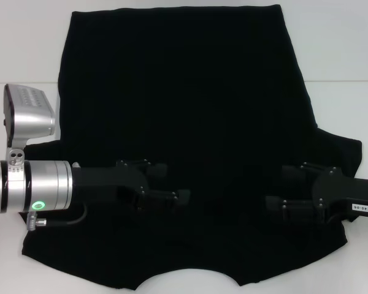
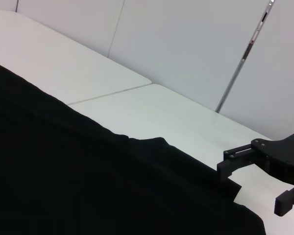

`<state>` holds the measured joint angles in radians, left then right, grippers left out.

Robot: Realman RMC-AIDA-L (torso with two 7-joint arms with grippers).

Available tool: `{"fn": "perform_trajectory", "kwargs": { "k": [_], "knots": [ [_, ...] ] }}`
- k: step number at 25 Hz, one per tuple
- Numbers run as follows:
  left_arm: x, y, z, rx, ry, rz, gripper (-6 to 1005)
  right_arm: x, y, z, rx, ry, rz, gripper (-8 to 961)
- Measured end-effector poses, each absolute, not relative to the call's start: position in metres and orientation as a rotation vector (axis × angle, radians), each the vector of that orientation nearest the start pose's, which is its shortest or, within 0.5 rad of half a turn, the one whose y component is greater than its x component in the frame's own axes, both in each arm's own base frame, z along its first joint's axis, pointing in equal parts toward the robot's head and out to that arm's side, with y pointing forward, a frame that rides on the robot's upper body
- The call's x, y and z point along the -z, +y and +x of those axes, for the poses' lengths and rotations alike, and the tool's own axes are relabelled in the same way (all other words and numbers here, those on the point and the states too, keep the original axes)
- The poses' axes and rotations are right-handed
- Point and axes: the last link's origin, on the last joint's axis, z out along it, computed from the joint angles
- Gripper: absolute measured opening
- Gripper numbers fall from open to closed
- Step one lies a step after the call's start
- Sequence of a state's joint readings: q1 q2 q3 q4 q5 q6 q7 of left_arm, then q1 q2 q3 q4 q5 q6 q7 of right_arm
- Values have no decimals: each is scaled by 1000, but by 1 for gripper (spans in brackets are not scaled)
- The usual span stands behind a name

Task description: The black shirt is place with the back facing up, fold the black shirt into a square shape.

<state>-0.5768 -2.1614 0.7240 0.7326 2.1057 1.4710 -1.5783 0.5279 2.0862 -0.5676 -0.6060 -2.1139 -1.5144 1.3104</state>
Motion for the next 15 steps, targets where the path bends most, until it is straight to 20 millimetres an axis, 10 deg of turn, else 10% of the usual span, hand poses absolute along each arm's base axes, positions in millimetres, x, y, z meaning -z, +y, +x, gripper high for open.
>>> {"fn": "perform_trajectory", "kwargs": {
  "k": [15],
  "knots": [
    [28, 342, -240, 610, -850, -2735, 883, 6, 327, 286, -638, 741, -2648, 945]
  ]
}}
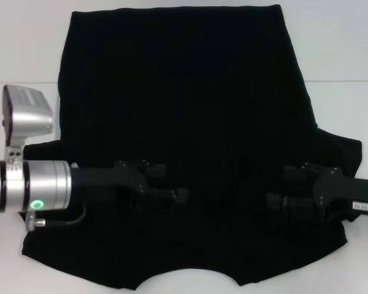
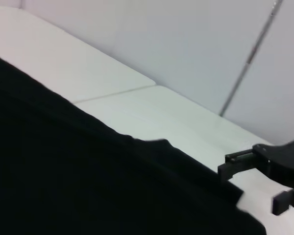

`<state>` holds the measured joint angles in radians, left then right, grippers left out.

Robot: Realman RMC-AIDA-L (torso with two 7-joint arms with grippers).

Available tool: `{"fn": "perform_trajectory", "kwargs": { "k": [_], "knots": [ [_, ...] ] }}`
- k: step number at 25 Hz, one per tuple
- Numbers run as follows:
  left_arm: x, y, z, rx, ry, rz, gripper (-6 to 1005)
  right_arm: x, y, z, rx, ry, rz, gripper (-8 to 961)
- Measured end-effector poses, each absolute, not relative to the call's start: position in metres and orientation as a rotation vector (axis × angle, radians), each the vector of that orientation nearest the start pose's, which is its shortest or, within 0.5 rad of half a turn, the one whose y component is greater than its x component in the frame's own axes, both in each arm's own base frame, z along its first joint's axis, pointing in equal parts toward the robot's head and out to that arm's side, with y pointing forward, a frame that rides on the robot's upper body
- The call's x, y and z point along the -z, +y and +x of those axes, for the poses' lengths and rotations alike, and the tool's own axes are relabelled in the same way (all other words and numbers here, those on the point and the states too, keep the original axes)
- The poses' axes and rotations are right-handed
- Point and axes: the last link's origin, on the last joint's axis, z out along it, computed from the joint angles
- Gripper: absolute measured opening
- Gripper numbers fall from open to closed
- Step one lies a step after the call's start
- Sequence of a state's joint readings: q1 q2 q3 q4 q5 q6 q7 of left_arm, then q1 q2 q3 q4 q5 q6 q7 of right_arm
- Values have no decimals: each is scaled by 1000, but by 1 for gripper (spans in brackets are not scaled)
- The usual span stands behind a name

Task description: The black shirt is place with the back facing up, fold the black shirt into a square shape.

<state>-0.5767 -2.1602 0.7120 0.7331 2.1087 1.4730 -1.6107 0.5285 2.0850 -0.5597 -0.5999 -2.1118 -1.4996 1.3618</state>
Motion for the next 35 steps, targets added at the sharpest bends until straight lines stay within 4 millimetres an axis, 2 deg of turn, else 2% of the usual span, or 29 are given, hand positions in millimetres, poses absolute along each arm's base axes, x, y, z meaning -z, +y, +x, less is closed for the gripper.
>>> {"fn": "perform_trajectory", "kwargs": {
  "k": [2, 5, 7, 9, 12, 16, 19, 24, 35],
  "knots": [
    [20, 345, -244, 645, -935, -2672, 876, -1, 336, 288, -642, 874, -2570, 945],
    [-6, 353, -254, 748, -1154, -2515, 866, -16, 358, 289, -651, 1128, -2429, 945],
    [-26, 353, -262, 789, -1305, -2428, 859, -29, 371, 285, -653, 1229, -2379, 945],
    [-43, 350, -272, 794, -1439, -2342, 853, -41, 383, 278, -666, 1297, -2349, 945],
    [-67, 342, -298, 788, -1665, -2138, 843, -63, 401, 265, -704, 1409, -2271, 945],
    [-88, 324, -330, 801, -1876, -1887, 829, -88, 418, 256, -736, 1481, -2166, 945],
    [-92, 315, -345, 763, -1928, -1804, 722, -96, 422, 253, -745, 1489, -2134, 945],
    [-90, 306, -363, 644, -1983, -1721, 535, -97, 423, 253, -746, 1492, -2130, 944],
    [-88, 302, -376, 580, -2036, -1617, 502, -96, 421, 257, -742, 1505, -2120, 944]
  ]
}}
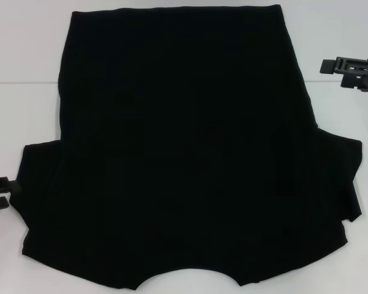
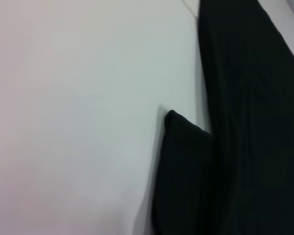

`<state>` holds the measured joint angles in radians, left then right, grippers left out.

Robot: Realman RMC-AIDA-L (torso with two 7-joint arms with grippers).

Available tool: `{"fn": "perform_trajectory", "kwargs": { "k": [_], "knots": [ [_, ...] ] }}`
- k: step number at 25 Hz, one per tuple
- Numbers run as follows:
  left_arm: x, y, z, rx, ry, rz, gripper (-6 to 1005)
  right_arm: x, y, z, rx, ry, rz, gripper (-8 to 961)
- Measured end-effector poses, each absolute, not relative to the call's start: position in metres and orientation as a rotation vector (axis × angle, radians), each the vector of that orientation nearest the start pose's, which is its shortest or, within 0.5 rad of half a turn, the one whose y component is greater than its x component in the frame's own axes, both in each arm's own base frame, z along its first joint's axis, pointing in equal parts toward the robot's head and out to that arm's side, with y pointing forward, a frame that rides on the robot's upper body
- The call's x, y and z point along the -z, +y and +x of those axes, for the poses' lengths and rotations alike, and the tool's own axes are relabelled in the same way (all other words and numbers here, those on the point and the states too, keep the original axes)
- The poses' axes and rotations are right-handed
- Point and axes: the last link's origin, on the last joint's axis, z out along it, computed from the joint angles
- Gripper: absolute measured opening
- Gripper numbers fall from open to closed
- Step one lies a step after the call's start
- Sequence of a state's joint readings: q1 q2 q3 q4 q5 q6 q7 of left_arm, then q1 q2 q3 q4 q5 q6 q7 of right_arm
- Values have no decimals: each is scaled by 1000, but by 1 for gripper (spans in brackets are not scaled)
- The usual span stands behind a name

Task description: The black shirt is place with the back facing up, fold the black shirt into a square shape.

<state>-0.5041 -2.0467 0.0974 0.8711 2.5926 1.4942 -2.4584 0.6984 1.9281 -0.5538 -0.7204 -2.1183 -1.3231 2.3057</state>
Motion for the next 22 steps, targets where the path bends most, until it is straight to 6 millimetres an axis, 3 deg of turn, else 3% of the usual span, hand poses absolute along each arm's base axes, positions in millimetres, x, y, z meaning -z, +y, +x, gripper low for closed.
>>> {"fn": "perform_trajectory", "kwargs": {
  "k": [22],
  "knots": [
    [-68, 310, -387, -805, 2874, 2094, 503, -97, 421, 259, -741, 1511, -2109, 944]
  ]
}}
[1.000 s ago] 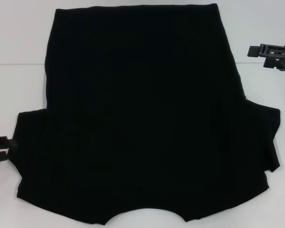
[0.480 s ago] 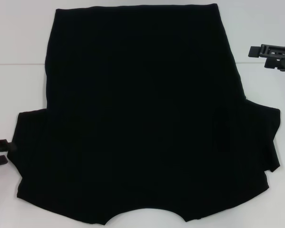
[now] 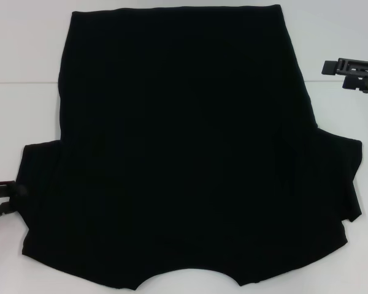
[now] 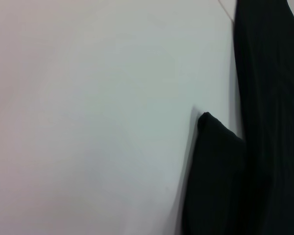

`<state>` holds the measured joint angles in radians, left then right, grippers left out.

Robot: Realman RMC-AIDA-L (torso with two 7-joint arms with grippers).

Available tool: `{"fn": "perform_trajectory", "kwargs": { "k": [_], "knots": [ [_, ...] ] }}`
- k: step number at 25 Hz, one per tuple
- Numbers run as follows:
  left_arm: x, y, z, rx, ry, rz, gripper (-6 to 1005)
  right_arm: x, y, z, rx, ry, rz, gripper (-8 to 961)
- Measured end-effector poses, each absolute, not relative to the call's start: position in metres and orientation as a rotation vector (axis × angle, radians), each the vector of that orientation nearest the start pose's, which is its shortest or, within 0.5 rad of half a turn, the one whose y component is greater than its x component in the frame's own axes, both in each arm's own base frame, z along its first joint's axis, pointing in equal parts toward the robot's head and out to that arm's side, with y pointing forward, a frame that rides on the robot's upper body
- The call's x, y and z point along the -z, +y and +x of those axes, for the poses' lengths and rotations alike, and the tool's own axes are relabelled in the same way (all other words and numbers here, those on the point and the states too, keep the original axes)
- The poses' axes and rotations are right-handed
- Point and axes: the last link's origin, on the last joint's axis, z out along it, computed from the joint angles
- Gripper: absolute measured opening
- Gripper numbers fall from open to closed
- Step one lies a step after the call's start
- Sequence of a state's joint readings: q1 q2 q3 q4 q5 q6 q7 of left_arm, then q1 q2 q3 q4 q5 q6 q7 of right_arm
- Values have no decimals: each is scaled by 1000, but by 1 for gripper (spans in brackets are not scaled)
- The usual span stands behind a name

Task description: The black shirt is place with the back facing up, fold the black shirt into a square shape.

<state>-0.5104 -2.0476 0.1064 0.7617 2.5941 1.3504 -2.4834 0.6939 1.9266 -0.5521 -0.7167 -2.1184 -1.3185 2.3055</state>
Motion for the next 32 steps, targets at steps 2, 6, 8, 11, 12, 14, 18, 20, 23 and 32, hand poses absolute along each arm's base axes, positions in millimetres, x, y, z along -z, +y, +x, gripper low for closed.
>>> {"fn": "perform_trajectory", "kwargs": {
  "k": [2, 6, 8, 11, 12, 14, 18, 20, 23, 32],
  "knots": [
    [-67, 310, -386, 584, -2082, -1519, 503, -97, 420, 260, -743, 1514, -2110, 944],
    [-64, 313, -382, 595, -2087, -1540, 503, -97, 420, 260, -747, 1516, -2108, 945],
    [-63, 314, -381, 588, -2079, -1554, 503, -97, 420, 260, -747, 1516, -2107, 945],
    [-63, 316, -380, 570, -2060, -1571, 502, -98, 419, 261, -749, 1517, -2106, 944],
    [-63, 316, -381, 568, -2056, -1571, 502, -98, 419, 261, -750, 1516, -2105, 944],
    [-64, 316, -381, 564, -2052, -1570, 473, -98, 419, 261, -752, 1516, -2103, 945],
    [-64, 317, -381, 558, -2040, -1578, 357, -99, 419, 261, -754, 1517, -2102, 945],
    [-65, 317, -381, 555, -2035, -1582, 285, -99, 419, 261, -756, 1519, -2100, 945],
    [-65, 318, -381, 552, -2026, -1592, 156, -99, 418, 261, -757, 1519, -2099, 945],
    [-90, 327, -380, 477, -1896, -1634, 25, -101, 419, 261, -758, 1513, -2098, 944]
  ]
}}
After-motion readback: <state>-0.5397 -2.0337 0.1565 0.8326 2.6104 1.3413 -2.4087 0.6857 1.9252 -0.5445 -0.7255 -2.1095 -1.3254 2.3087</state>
